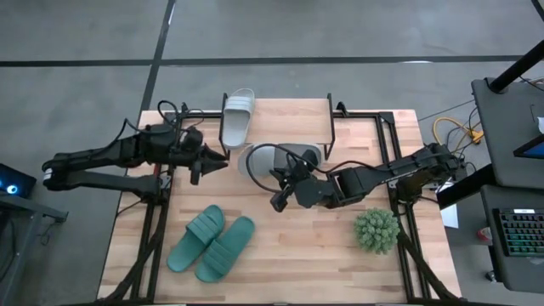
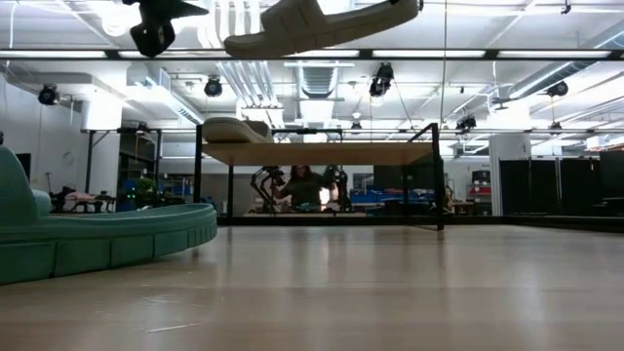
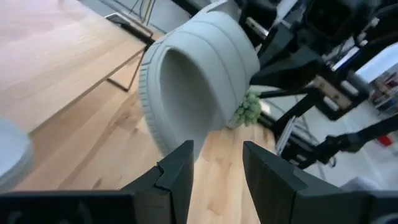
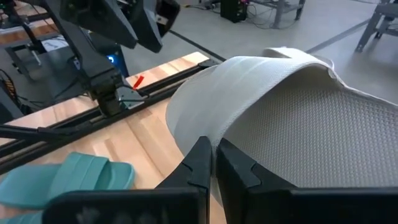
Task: Pick and place slides into the shelf
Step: Put the gray slide on the shelf
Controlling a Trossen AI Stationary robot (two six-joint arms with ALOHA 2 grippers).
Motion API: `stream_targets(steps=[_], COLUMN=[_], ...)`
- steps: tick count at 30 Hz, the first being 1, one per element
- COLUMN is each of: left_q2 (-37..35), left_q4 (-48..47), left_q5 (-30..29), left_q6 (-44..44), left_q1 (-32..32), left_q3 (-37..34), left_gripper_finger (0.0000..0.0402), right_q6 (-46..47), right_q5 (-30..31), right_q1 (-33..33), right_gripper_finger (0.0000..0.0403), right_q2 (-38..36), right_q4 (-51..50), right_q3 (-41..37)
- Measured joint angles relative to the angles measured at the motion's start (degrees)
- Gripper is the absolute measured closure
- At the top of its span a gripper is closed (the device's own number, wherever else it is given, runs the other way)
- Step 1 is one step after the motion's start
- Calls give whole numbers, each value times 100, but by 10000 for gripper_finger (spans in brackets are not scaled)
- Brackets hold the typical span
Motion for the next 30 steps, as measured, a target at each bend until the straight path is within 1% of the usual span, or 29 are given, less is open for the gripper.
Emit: stream_targets(steps=[5,7,9,12,15,18,20,25,30], left_q2=[189,241,293,377,460,567,649,846,953], left_q4=[847,1062,1311,1586,1646,1691,1774,1861,2113], left_q5=[121,336,512,758,798,787,781,686,652], left_q6=[-193,-193,-352,-769,-945,-1108,-1235,-1240,-1238], left_q1=[0,2,1,2,2,2,4,4,4], left_q3=[0,0,0,0,0,6,7,20,17], left_gripper_finger=[277,270,255,218,181,158,152,150,150], right_q6=[-148,-168,-179,-194,-216,-265,-282,-480,-493], right_q5=[-2,0,9,49,137,153,153,149,149], right_q1=[0,0,0,0,0,0,0,0,0], right_gripper_finger=[394,394,394,394,394,394,394,394,394], right_q2=[0,0,0,0,0,0,0,0,0], right_q4=[-3,0,-4,-6,-5,17,87,540,602], right_q3=[77,88,91,89,88,90,88,88,88])
